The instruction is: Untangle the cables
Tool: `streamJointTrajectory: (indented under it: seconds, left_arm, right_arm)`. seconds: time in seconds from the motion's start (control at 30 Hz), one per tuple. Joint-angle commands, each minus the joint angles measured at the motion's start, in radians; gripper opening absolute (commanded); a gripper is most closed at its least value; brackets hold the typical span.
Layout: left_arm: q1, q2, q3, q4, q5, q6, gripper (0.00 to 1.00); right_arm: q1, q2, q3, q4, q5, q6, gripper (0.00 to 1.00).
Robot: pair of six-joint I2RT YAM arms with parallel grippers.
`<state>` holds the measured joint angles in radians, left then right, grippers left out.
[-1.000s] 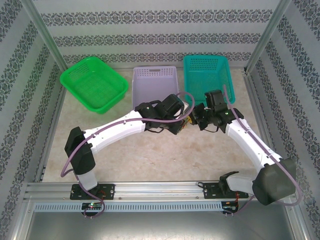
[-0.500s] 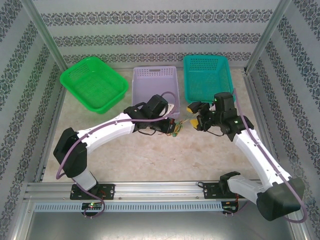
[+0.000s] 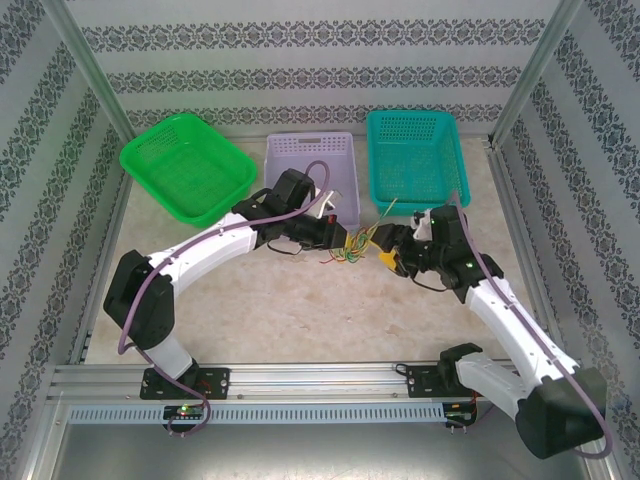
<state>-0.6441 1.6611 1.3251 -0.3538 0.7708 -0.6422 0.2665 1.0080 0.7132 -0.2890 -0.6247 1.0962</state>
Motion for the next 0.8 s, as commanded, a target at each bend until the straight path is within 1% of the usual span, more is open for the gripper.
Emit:
streamJointTrajectory:
  seconds: [0.0, 0.23, 0.3, 0.43, 0.47, 0.53, 0.6, 0.7, 0.77]
  left_arm:
    - [0.005, 0.016, 0.043, 0.032, 0.057, -0.018, 0.00]
    - [0.006, 0.034, 0.058, 0.053, 0.038, -0.037, 0.00]
    - [0.006, 0.032, 0.054, 0.069, 0.035, -0.054, 0.00]
    - [0.007, 0.011, 0.022, 0.117, -0.008, -0.113, 0.00]
    - [0.008, 0.001, 0.006, 0.144, -0.025, -0.142, 0.00]
    - [0.008, -0.025, -0.026, 0.190, -0.076, -0.202, 0.00]
    - [0.008, -0.068, -0.071, 0.234, -0.164, -0.276, 0.00]
    - [0.008, -0.145, -0.162, 0.322, -0.323, -0.389, 0.00]
    - [0.007, -0.211, -0.217, 0.339, -0.443, -0.439, 0.00]
  right_arm:
    - [0.024, 0.054, 0.036, 0.127, -0.046, 0.001, 0.54]
    - [0.060, 0.074, 0.005, 0.150, 0.001, 0.053, 0.32]
    - [0.059, 0.074, -0.012, 0.184, 0.011, 0.076, 0.24]
    - [0.051, 0.073, -0.037, 0.230, 0.042, 0.114, 0.03]
    - [0.047, 0.063, -0.049, 0.236, 0.060, 0.124, 0.00]
    - [0.036, 0.028, -0.085, 0.258, 0.095, 0.152, 0.00]
    - [0.019, -0.028, -0.134, 0.279, 0.149, 0.204, 0.00]
    - [0.008, -0.112, -0.227, 0.354, 0.225, 0.311, 0.00]
    - [0.013, -0.153, -0.260, 0.364, 0.264, 0.355, 0.00]
